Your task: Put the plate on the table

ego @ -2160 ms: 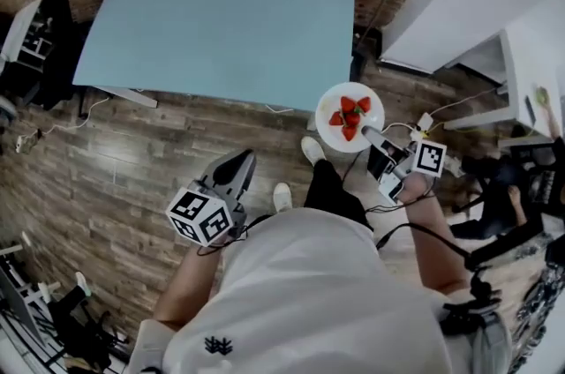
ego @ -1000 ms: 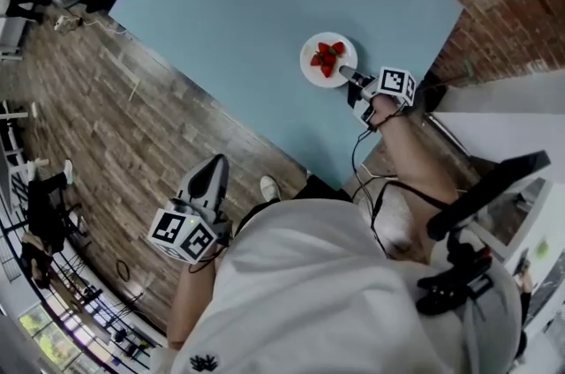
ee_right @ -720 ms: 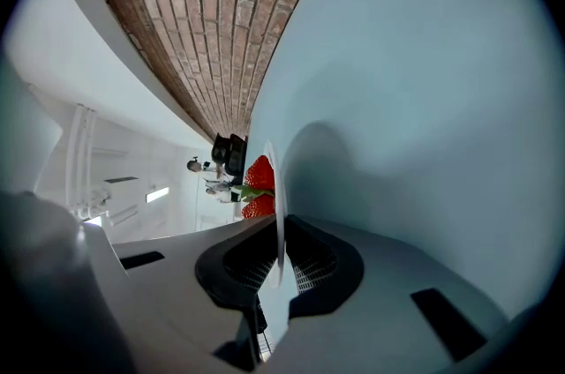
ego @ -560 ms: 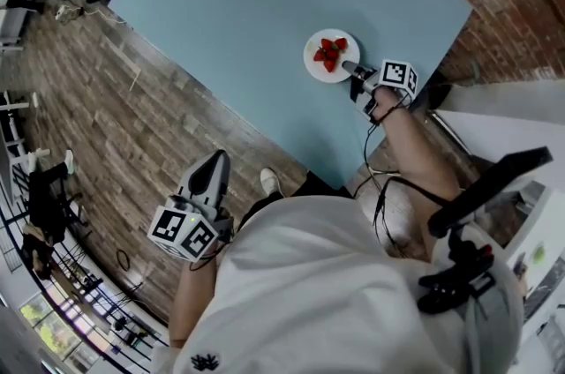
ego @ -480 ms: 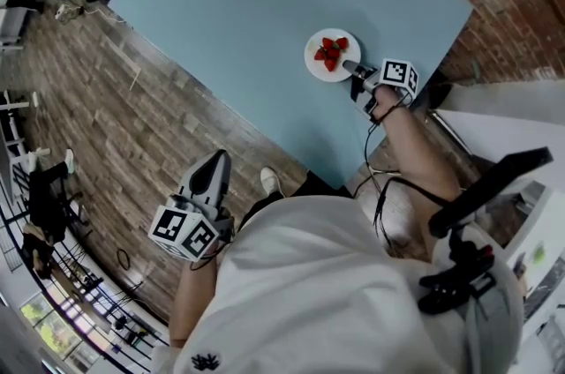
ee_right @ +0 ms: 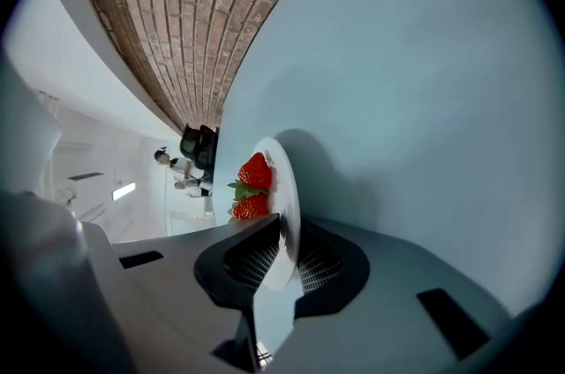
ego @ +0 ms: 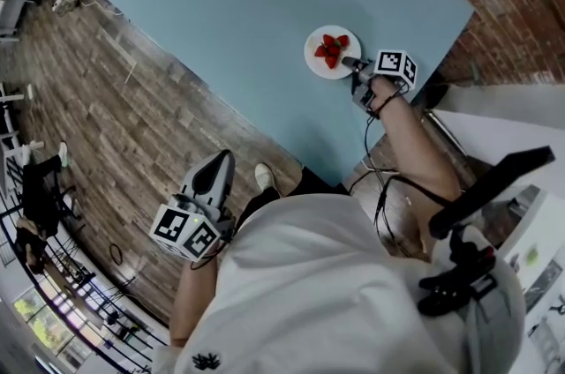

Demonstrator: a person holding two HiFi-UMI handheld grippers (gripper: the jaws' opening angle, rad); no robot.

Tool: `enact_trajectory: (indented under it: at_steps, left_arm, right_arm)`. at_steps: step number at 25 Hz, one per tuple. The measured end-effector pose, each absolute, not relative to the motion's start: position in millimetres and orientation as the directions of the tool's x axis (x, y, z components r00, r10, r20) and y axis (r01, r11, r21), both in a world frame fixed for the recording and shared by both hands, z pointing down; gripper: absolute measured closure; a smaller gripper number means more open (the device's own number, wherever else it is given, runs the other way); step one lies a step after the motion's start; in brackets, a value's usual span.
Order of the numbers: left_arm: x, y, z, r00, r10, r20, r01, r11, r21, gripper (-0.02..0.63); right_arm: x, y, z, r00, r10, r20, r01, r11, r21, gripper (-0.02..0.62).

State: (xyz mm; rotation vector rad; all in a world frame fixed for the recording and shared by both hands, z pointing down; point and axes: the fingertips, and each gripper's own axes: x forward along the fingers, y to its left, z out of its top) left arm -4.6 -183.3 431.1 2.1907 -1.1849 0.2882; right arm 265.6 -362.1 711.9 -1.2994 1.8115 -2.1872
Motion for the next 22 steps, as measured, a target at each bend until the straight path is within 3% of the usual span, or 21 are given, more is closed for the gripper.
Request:
enact_trajectory:
  at_steps: [5,13,22]
  left_arm:
    - [-8.5,-179.9,430.1,0.576,-0.687,0.442,-0.808,-0.400,0.433,0.605]
    - [-22.0,-172.9,432.8,0.564,-0.705,0.429,-0.812,-0.380,0.443,0.606]
    - [-38.3,-162.5,434.0,0.554,-0.720,0.419,-0.813,-0.358,0.459,0.606]
  right_arm:
    - [264.6,-362.5,708.7,-0.639,-0.469,0.610,-0.531,-0.304,-0.791,0.551]
    - [259.0,-365.7,703.6,-0.585,-0.420,0.694,-0.665,-0.241,-0.707,0.466]
    - [264.4,-364.3,703.4,-0.471,-0.364,0.803,-0.824,-0.144,-0.548,0.466]
